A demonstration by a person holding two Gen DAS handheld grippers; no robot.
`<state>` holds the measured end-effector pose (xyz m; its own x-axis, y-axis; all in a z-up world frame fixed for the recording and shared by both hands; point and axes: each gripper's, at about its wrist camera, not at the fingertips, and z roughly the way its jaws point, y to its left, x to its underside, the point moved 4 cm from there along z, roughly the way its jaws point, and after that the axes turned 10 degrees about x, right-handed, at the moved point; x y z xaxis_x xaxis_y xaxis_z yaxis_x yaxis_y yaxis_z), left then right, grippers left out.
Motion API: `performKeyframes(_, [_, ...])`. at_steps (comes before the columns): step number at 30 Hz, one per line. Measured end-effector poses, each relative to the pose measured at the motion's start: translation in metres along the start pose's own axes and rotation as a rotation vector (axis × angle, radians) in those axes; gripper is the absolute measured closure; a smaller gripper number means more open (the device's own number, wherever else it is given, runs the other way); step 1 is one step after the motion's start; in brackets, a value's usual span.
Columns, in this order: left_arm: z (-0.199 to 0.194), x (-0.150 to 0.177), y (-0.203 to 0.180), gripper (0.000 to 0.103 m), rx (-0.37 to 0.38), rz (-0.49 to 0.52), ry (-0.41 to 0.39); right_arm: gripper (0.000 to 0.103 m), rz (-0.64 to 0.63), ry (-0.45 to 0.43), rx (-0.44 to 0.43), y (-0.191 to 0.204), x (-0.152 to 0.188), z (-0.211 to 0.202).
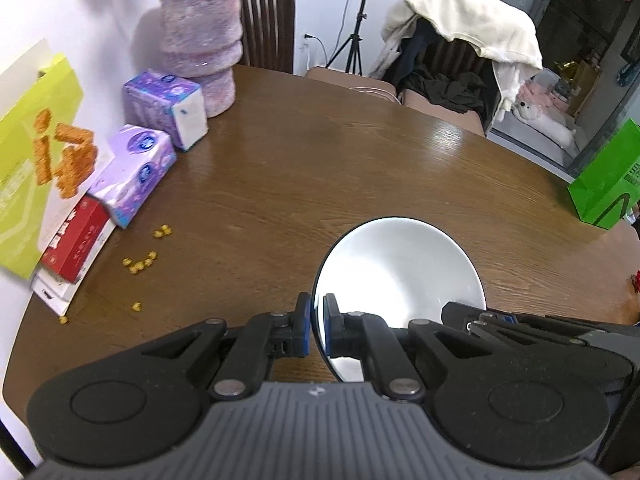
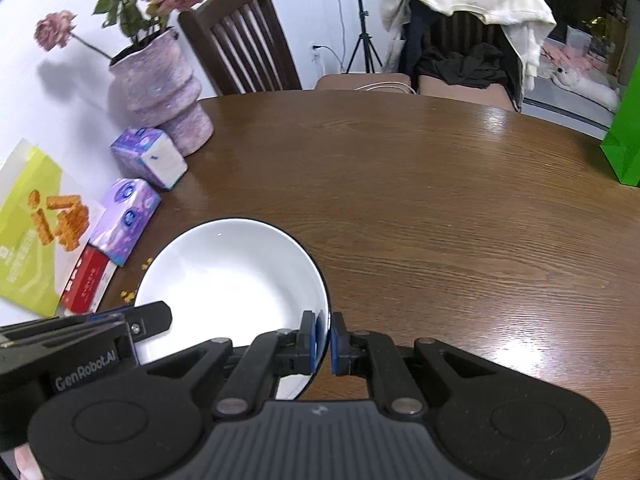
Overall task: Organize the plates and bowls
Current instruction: 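Lift the white bowl with both grippers and carry it toward the blue bowl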
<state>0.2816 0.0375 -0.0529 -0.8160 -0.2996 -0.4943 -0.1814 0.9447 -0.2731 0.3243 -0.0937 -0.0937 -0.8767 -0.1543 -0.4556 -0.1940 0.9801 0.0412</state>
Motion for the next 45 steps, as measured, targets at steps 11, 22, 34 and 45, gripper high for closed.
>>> performKeyframes(11, [-0.023,0.011,0.032,0.096,-0.018,-0.046,-0.016,0.096,-0.055,0.000,-0.024,0.035,0.008,-0.008])
performKeyframes(22, [-0.043,0.028,0.068,0.096,-0.040,-0.098,-0.023,0.096,-0.123,0.007,-0.049,0.076,0.024,-0.013])
performKeyframes(34, [-0.062,0.046,0.101,0.096,-0.065,-0.140,-0.027,0.096,-0.180,0.018,-0.075,0.113,0.040,-0.017])
performKeyframes(45, [-0.069,0.060,0.126,0.096,-0.077,-0.173,-0.023,0.096,-0.216,0.034,-0.092,0.139,0.054,-0.016])
